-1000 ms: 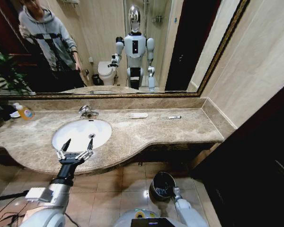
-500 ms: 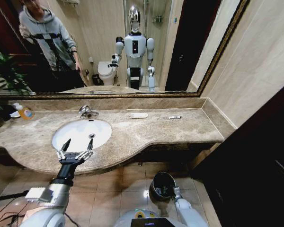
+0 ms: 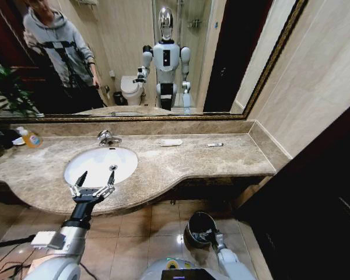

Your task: Pick up the trash from the sink and place it in the trash bin.

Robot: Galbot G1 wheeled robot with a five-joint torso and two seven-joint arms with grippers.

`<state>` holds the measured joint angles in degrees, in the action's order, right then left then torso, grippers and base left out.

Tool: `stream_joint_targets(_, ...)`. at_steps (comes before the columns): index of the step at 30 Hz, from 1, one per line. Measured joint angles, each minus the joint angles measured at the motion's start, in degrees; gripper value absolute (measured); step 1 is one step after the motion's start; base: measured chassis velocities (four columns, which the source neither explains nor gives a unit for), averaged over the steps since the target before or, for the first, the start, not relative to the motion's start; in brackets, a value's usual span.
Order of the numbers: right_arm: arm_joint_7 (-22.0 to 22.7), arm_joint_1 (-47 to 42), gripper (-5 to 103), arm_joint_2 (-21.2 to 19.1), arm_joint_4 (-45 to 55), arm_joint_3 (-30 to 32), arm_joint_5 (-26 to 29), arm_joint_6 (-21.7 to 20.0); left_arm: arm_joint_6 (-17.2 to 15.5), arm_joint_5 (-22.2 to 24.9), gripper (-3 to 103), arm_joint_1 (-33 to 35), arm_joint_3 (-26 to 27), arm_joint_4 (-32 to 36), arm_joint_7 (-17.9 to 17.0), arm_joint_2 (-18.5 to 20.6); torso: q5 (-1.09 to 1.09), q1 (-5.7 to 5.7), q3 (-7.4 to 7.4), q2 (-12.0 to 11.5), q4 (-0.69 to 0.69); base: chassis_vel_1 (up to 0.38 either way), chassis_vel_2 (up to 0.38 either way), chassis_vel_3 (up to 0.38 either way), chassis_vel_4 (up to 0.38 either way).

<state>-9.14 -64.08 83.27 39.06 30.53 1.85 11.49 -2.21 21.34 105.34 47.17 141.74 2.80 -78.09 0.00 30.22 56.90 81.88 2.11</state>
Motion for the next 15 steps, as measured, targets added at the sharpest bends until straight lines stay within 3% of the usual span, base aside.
stream_joint_targets(6, -0.51, -4.16, 100, -0.91, 7.74, 0.00, 3.42, -2.42, 0.00, 0.00, 100, 0.00, 0.00, 0.00, 0.00, 0.00, 0.00, 0.00, 0.00, 0.00, 0.00, 0.000, 0.000, 0.000, 0.000)
stream_joint_targets(10, -1.59, -8.53, 100, -2.81, 13.58, 0.23, 4.29, -0.66, 0.00, 0.00, 100, 0.00, 0.00, 0.00, 0.00, 0.00, 0.02, 0.00, 0.00, 0.00, 0.00, 0.000, 0.000, 0.000, 0.000)
stream_joint_targets(13, -2.55, -11.70, 100, -4.40, 18.54, 0.21, 7.18, 0.18, 0.00, 0.00, 100, 0.00, 0.00, 0.00, 0.00, 0.00, 0.02, 0.00, 0.00, 0.00, 0.00, 0.000, 0.000, 0.000, 0.000)
stream_joint_targets(15, -4.56, -17.76, 100, -7.98, 28.45, 0.42, 12.68, 0.28, 0.00, 0.00, 100, 0.00, 0.01, 0.00, -0.01, 0.00, -0.01, 0.00, 0.00, 0.00, -0.01, 0.000, 0.000, 0.000, 0.000)
